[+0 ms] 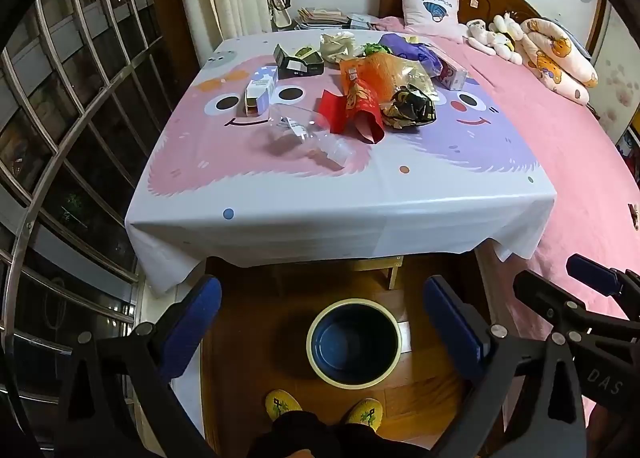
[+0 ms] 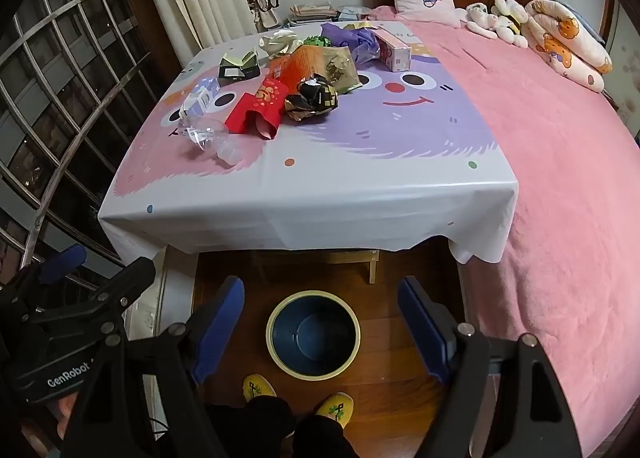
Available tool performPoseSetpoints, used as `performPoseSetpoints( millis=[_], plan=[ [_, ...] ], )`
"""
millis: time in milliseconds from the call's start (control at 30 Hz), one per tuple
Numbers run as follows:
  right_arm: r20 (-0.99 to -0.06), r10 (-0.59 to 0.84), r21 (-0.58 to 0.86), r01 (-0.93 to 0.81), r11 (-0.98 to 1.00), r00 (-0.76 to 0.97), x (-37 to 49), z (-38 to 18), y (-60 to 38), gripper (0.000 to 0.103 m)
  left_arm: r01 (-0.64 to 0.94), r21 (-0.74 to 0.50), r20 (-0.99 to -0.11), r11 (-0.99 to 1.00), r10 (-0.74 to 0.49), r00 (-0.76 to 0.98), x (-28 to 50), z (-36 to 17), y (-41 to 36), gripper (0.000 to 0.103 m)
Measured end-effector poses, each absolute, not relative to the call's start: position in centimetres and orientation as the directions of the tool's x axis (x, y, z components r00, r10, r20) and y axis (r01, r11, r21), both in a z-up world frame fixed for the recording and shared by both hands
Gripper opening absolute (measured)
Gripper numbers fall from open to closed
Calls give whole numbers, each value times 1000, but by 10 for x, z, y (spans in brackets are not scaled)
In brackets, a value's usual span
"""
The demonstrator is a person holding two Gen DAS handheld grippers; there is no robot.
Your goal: Collect trash
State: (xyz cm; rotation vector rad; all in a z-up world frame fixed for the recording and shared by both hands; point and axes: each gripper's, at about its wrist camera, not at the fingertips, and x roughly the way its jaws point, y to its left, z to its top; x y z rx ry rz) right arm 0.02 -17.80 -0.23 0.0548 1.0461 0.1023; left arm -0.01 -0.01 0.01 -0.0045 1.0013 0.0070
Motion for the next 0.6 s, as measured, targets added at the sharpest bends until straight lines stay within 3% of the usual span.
performPoseSetpoints(
  millis=[600],
  plan=[
    [-871,114,96,-63,993,478,10,-9,-177,80,-19,-15,-854,1000,-3,520,9,-9,3,100]
  ],
)
